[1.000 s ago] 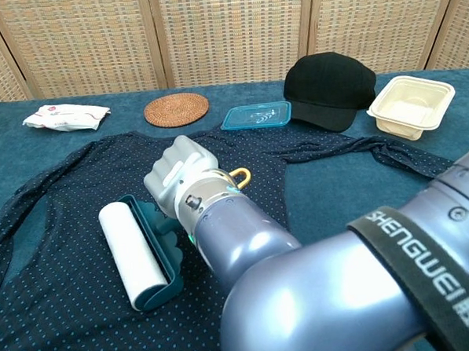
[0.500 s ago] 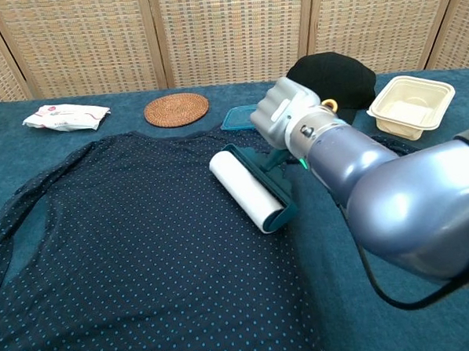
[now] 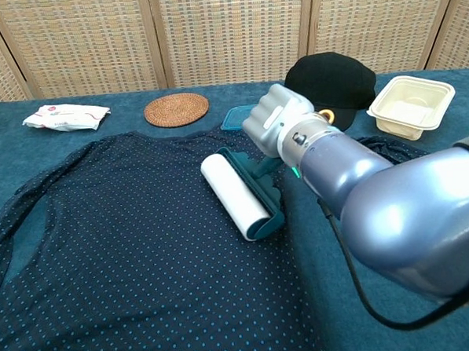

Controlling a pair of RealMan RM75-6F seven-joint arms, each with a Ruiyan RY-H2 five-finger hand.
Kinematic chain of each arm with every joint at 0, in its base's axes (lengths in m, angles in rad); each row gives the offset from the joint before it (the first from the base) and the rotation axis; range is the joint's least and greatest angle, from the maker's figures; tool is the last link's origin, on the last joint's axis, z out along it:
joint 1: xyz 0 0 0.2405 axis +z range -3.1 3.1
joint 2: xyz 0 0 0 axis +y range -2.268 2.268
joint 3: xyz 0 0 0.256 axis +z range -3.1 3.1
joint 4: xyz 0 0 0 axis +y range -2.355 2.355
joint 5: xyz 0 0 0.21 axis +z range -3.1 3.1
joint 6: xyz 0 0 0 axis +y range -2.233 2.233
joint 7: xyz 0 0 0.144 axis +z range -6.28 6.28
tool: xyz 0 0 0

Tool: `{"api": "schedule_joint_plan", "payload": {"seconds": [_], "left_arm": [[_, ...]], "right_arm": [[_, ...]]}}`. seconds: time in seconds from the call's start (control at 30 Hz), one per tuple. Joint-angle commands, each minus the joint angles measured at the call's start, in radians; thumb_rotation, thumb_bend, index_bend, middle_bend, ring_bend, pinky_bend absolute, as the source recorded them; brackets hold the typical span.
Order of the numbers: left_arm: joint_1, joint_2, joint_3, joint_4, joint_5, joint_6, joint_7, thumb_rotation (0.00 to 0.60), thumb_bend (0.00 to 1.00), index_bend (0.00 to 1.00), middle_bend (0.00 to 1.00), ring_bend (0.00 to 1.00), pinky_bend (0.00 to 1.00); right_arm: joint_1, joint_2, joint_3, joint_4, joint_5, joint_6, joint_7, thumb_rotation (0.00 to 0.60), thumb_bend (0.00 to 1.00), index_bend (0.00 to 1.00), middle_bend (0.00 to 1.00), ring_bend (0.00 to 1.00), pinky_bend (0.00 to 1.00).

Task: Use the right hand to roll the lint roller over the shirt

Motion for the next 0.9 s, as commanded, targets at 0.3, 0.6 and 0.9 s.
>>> {"api": "schedule_joint_plan", "payload": {"seconds": [0.3, 0.6, 0.9], "left_arm": [[-0.003, 0.003, 0.000, 0.008, 0.001, -0.009, -0.014, 0.600, 0.00, 0.00, 0.00, 0.00, 0.00], [-0.002, 0.003, 0.002, 0.006, 0.000, -0.009, -0.011, 0.600, 0.00, 0.00, 0.00, 0.00, 0.00], [-0.004, 0.004, 0.001, 0.007, -0.002, -0.013, -0.013, 0.600, 0.00, 0.00, 0.00, 0.00, 0.00]], "right_arm": [[0.060, -0.164, 0.014, -0.005, -0.039, 0.014, -0.033, 0.600, 0.86, 0.72, 1.00, 1.00, 1.00], [0.071, -0.248, 0.014, 0.043, -0.089, -0.006, -0.024, 0.600, 0.86, 0.72, 1.00, 1.00, 1.00], [0.006, -0.175, -0.011, 0.046, -0.133, 0.007, 0.006, 0.600, 0.86, 0.72, 1.00, 1.00, 1.00]]}}
